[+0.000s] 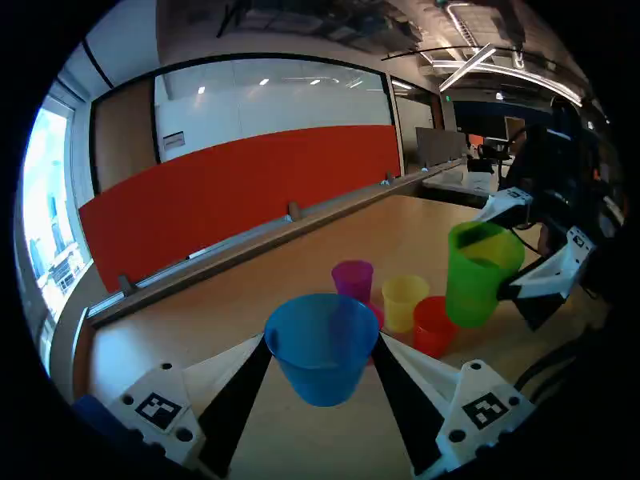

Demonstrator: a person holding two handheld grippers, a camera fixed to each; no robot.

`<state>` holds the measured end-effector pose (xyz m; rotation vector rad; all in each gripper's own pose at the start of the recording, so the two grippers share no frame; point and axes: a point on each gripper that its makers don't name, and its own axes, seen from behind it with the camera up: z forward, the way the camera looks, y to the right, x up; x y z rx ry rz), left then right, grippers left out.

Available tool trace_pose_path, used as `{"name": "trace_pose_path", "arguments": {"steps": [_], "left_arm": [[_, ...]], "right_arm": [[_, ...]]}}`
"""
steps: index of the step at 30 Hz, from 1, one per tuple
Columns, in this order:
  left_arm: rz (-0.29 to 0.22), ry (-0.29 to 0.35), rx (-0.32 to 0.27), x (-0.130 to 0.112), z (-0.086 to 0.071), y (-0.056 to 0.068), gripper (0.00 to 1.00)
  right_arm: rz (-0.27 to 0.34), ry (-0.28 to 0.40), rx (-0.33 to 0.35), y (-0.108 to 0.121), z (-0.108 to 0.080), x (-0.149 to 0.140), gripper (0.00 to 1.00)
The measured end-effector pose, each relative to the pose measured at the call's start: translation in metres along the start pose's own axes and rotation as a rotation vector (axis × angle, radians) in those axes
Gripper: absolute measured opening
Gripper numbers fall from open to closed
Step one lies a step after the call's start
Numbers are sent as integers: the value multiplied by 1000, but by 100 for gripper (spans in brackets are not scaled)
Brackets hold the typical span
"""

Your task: Pour water

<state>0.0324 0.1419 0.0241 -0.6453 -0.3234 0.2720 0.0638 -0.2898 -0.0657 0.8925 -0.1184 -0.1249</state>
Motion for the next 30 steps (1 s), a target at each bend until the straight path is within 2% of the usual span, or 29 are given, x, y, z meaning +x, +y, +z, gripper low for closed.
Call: {"name": "trace_pose_path", "arguments": {"steps": [9,12,21,30], "left_arm": [[-78,-61,-32,-24,21,0,86],[-89,-82,-37,-33,27,1,86],[-81,-160,-52,-63,47,7,86],[-90,-184,-75,-73,58,13,86]], "right_arm": [[-22,-25,-76,45,-27,2,91],[-24,-36,-103,58,-35,-2,91],[1,-79,-155,88,-49,-28,91],[16,-137,-187,111,-55,-61,91]]}}
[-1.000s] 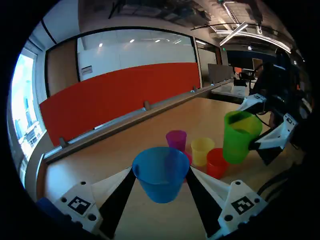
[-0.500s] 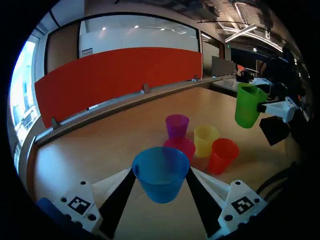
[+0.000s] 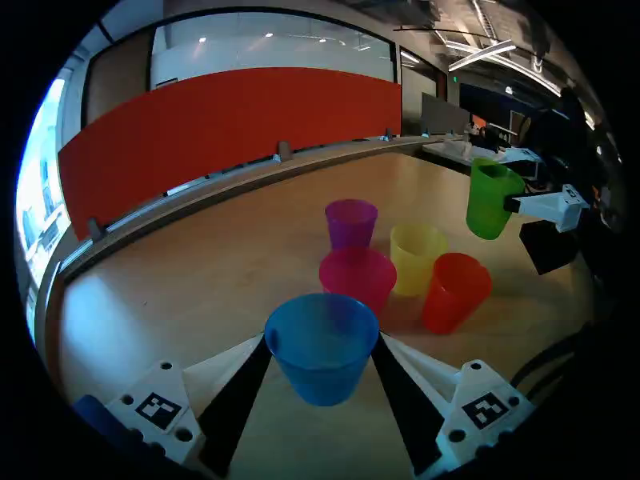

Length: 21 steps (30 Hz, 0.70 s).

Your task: Pour water

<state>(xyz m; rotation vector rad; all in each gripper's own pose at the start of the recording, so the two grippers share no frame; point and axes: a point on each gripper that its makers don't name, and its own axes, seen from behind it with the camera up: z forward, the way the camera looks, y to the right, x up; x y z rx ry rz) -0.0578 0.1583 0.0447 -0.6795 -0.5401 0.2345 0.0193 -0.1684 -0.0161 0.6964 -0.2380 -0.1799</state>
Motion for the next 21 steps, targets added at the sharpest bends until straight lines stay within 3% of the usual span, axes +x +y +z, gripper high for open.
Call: {"name": "trace_pose_path", "arguments": {"steps": [12,21], "left_arm": [[73,-42,1,-16,10,6,86],[77,-41,2,-18,9,5,86]], "right_arm": [[19,-39,-23,15,0,-25,91],[25,-55,-18,16,3,-34,91]]}}
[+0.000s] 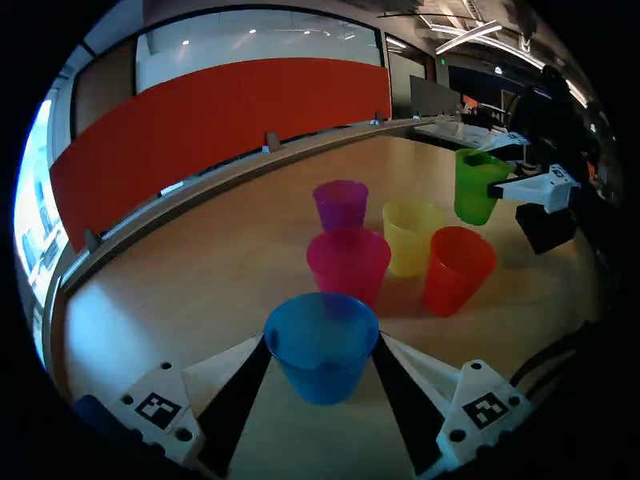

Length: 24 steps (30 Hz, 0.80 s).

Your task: Pour water

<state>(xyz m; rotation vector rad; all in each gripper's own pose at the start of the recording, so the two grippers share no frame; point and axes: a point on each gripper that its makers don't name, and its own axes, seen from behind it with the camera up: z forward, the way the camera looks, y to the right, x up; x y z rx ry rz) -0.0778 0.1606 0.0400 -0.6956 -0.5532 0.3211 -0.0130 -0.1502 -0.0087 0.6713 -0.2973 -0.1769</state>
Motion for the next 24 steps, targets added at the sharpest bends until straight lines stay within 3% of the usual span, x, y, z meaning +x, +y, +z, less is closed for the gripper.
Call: {"name": "trace_pose_path", "arguments": {"steps": [12,18,24], "left_arm": [[45,-51,22,-17,-5,-3,87],[5,-82,-26,-25,-7,6,88],[3,-102,-25,-33,-9,4,89]], "right_arm": [[1,-54,14,-2,7,-22,91],[6,-94,19,-2,11,-39,91],[18,-114,19,-1,14,-50,91]]}}
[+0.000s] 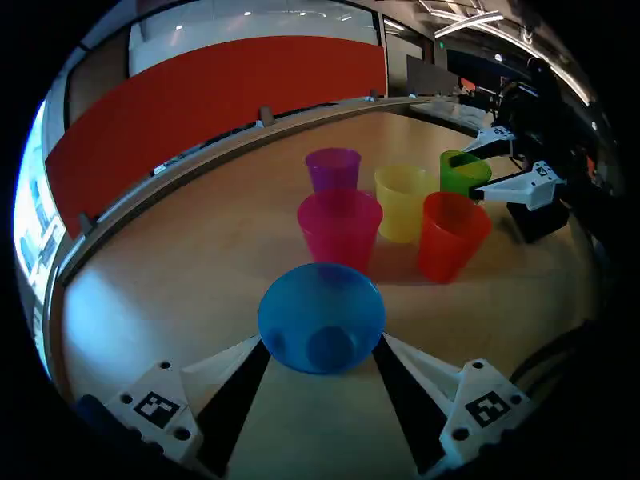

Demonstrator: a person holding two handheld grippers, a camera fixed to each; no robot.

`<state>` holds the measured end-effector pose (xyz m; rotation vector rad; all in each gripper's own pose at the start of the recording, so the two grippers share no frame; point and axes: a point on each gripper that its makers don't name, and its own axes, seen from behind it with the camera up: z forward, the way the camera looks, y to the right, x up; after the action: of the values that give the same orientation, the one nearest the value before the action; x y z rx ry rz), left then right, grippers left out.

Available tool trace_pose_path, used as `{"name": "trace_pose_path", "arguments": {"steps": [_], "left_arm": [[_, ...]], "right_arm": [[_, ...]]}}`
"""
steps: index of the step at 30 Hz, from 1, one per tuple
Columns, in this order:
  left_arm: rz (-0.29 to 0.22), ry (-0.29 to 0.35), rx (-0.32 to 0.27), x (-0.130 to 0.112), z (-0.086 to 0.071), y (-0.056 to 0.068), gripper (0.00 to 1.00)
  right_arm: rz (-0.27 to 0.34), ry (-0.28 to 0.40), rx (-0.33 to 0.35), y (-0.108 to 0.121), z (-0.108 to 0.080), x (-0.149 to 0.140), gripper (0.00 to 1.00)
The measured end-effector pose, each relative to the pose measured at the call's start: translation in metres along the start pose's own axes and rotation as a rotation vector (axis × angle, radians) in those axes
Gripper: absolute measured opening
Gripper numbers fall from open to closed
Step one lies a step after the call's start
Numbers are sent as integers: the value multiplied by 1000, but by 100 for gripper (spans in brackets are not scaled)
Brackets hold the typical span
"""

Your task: Pour water

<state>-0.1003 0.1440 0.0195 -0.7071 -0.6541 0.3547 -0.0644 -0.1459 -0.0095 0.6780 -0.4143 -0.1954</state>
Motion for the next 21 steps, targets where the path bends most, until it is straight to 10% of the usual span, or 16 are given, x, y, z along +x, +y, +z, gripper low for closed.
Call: {"name": "trace_pose_path", "arguments": {"steps": [21], "left_arm": [[-3,9,26,-8,-29,3,89]], "right_arm": [[53,-68,9,2,1,-17,91]]}}
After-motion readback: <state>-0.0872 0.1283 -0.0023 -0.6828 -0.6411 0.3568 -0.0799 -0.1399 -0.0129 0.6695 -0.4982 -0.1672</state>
